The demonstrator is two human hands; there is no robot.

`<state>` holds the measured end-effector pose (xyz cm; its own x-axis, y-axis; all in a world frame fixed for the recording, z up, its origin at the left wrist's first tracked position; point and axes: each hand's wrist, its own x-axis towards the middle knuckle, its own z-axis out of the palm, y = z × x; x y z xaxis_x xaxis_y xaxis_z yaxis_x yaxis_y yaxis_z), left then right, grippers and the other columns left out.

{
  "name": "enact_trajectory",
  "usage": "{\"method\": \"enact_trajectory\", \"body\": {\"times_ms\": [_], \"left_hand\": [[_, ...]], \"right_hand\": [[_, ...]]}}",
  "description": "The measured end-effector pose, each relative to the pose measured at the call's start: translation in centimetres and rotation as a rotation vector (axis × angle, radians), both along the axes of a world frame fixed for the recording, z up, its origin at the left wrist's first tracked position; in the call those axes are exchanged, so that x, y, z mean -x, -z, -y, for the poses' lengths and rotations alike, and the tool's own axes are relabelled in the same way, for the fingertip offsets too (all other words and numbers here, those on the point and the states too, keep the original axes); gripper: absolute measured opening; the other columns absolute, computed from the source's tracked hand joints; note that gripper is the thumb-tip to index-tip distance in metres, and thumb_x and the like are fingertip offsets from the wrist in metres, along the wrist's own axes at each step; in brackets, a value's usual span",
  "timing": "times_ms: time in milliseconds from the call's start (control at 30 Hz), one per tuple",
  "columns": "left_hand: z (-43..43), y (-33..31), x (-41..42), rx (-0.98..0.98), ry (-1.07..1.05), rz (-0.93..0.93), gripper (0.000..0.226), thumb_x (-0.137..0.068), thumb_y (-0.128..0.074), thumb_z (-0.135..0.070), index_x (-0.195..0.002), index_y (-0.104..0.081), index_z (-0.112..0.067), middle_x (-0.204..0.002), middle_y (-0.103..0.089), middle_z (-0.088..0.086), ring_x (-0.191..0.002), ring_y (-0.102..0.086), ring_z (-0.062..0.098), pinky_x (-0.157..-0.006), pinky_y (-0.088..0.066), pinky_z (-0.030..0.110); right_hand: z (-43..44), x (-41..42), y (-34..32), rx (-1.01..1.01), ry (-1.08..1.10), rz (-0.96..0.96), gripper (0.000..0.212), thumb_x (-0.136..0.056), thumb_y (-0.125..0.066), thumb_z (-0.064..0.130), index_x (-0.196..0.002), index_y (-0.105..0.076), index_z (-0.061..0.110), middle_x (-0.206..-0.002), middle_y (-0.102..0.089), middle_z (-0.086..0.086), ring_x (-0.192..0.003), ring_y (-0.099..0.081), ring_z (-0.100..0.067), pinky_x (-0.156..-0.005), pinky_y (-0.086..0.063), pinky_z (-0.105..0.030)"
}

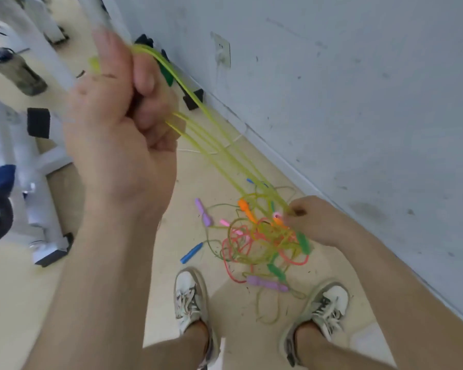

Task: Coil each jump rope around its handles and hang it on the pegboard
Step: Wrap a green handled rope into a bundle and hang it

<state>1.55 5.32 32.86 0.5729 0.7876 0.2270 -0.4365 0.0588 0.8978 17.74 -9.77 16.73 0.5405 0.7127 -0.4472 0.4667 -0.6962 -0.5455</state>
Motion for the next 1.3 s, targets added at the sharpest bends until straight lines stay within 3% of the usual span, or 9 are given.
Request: {"method": "enact_trajectory", "body": {"times_ms": [133, 300, 400, 700, 833, 967, 1100, 1167, 1300], "left_hand": [[-2.6, 3.5, 0.3, -0.025, -0.071, -0.476, 0.043, -0.1, -0.044, -0.034, -0.06, -0.049, -0.02, -0.051, -0.034, -0.007, -0.048, -0.021, 0.011, -0.047, -0.013, 0.025], [-1.9, 11.5, -0.4, -0.6, 0.197, -1.39, 0.03, -0.096, -0.046, -0.03, -0.075, -0.065, -0.02, -0.077, -0.068, -0.001, -0.063, -0.06, 0.014, -0.055, -0.038, 0.026], [-2.1, 12.9, -0.7, -0.556, 0.134, -1.371, 0.022, -0.091, -0.046, -0.025, -0.085, -0.067, -0.021, -0.086, -0.071, -0.001, -0.077, -0.066, 0.023, -0.066, -0.05, 0.029], [-6.5, 11.7, 1.8, -0.442, -0.529, -1.179, 0.016, -0.091, -0.043, -0.028, -0.09, -0.059, -0.026, -0.091, -0.063, 0.006, -0.096, -0.055, 0.033, -0.081, -0.049, 0.045], [-4.7, 11.4, 1.0, -0.258, -0.057, -1.255, 0.015, -0.082, -0.055, -0.021, -0.081, -0.07, -0.024, -0.075, -0.06, 0.002, -0.079, -0.054, 0.026, -0.065, -0.042, 0.03], [-2.1, 11.4, -0.2, -0.897, -0.172, -1.239, 0.047, -0.066, -0.049, 0.0, -0.103, -0.068, -0.022, -0.109, -0.059, 0.004, -0.1, -0.054, 0.025, -0.08, -0.046, 0.034], [-0.1, 11.4, -1.7, -0.588, 0.397, -1.027, 0.045, -0.056, -0.05, -0.019, -0.095, -0.069, -0.028, -0.096, -0.069, -0.003, -0.087, -0.063, 0.015, -0.079, -0.05, 0.029], [0.9, 13.2, -1.6, -0.807, 0.713, -1.153, 0.058, -0.059, -0.057, -0.045, -0.114, -0.059, -0.028, -0.114, -0.062, 0.003, -0.106, -0.058, 0.024, -0.089, -0.047, 0.035], [3.0, 14.6, -1.9, -0.856, 0.692, -1.146, 0.028, -0.075, -0.067, -0.04, -0.093, -0.054, -0.022, -0.09, -0.058, 0.002, -0.092, -0.058, 0.031, -0.075, -0.048, 0.039]], "right_hand": [[-1.6, 0.6, -1.1, -0.385, 0.376, -0.072, 0.041, -0.098, -0.05, 0.026, -0.059, -0.057, 0.016, -0.046, -0.051, 0.004, -0.053, -0.052, -0.021, -0.061, -0.043, -0.033], [-3.9, 2.0, -5.2, -0.866, 0.744, -0.772, 0.033, -0.097, -0.046, 0.013, -0.064, -0.042, 0.015, -0.049, -0.026, 0.007, -0.048, -0.018, -0.012, -0.046, -0.016, -0.025], [-4.3, 2.4, -7.4, -0.971, 0.673, -0.97, 0.027, -0.095, -0.046, 0.013, -0.069, -0.05, 0.013, -0.05, -0.025, 0.006, -0.046, -0.023, -0.011, -0.052, -0.012, -0.028], [-1.4, 0.3, -10.0, -1.099, 0.614, -0.142, 0.025, -0.067, -0.06, 0.002, -0.05, -0.056, 0.019, -0.043, -0.037, 0.008, -0.045, -0.031, -0.012, -0.046, -0.024, -0.021], [-2.4, 0.8, -7.3, -1.001, 0.834, -0.71, 0.03, -0.087, -0.051, 0.005, -0.06, -0.048, 0.016, -0.052, -0.029, 0.005, -0.044, -0.023, -0.01, -0.046, -0.012, -0.026], [-3.0, 1.4, -6.5, -0.895, 0.783, -0.971, 0.024, -0.097, -0.045, 0.021, -0.074, -0.049, 0.015, -0.052, -0.025, 0.006, -0.044, -0.033, -0.009, -0.047, -0.016, -0.023], [-3.4, 1.9, -6.6, -1.086, 0.831, -1.268, 0.026, -0.1, -0.041, 0.02, -0.077, -0.048, 0.014, -0.049, -0.027, 0.008, -0.041, -0.031, -0.006, -0.042, -0.024, -0.017], [-3.6, 2.1, -6.9, -1.153, 0.809, -1.424, 0.025, -0.099, -0.039, 0.02, -0.076, -0.047, 0.014, -0.047, -0.027, 0.009, -0.038, -0.03, -0.003, -0.04, -0.026, -0.016], [-3.8, 2.6, -7.6, -1.183, 0.689, -1.57, 0.016, -0.094, -0.042, 0.02, -0.081, -0.05, 0.012, -0.052, -0.031, 0.008, -0.042, -0.035, -0.003, -0.043, -0.028, -0.015]]}}
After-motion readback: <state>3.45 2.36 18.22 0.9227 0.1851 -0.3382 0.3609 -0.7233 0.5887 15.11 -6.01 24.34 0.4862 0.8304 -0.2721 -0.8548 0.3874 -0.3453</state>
